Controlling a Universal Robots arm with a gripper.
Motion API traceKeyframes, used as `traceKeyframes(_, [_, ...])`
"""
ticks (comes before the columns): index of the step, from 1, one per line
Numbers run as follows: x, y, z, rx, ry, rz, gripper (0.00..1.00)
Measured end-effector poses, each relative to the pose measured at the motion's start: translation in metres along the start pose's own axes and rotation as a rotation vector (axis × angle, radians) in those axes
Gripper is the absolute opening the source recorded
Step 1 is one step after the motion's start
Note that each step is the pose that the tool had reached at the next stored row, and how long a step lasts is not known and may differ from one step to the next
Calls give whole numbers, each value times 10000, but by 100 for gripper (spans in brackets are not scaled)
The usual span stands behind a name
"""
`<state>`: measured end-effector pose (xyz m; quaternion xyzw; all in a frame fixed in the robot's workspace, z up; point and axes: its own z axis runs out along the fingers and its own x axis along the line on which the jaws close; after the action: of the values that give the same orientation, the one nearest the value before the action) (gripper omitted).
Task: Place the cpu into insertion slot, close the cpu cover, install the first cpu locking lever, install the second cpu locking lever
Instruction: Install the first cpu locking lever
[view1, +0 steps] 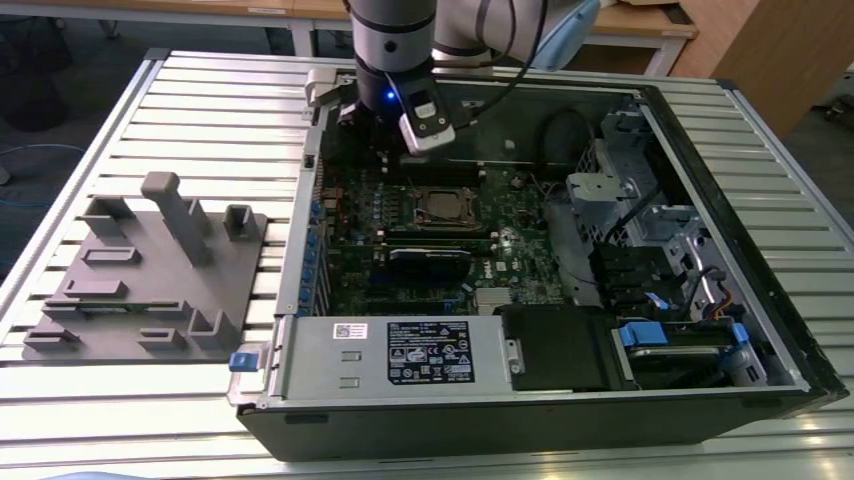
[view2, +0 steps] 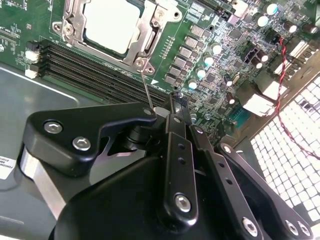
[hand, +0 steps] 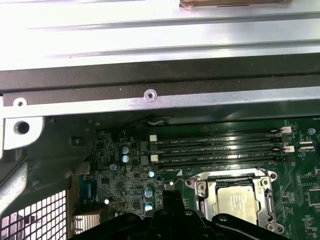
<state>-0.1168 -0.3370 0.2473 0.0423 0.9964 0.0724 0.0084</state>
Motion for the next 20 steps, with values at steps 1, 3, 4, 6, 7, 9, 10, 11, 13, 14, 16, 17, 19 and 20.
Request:
traceKeyframes(1, [1,0,-2,-3,-6,0,10])
traceKeyframes(3, [5,0,-4,-5,-24,-1,10])
traceKeyframes(4, [11,-1,-4,-6,-39,-3,10])
traceKeyframes(6, [32,-3,-5,-8,-66,-8,10])
traceKeyframes(7, [43,-4,-5,-9,-75,-10,10])
traceKeyframes(9, [59,-5,-5,-10,-86,-11,10])
traceKeyframes(10, [69,-6,-5,-10,-93,-12,10])
traceKeyframes(11, [77,-7,-6,-11,-99,-13,10])
traceKeyframes(13, [90,-8,-6,-12,-108,-14,10])
traceKeyframes(14, [95,-9,-5,-14,-111,-14,10])
traceKeyframes(16, [99,-11,-7,-111,-102,-13,10])
traceKeyframes(17, [100,-11,-6,-198,-95,-9,10])
traceKeyframes(19, [101,-12,-6,-291,-87,-6,10])
traceKeyframes(20, [102,-12,-7,-307,-85,-5,10])
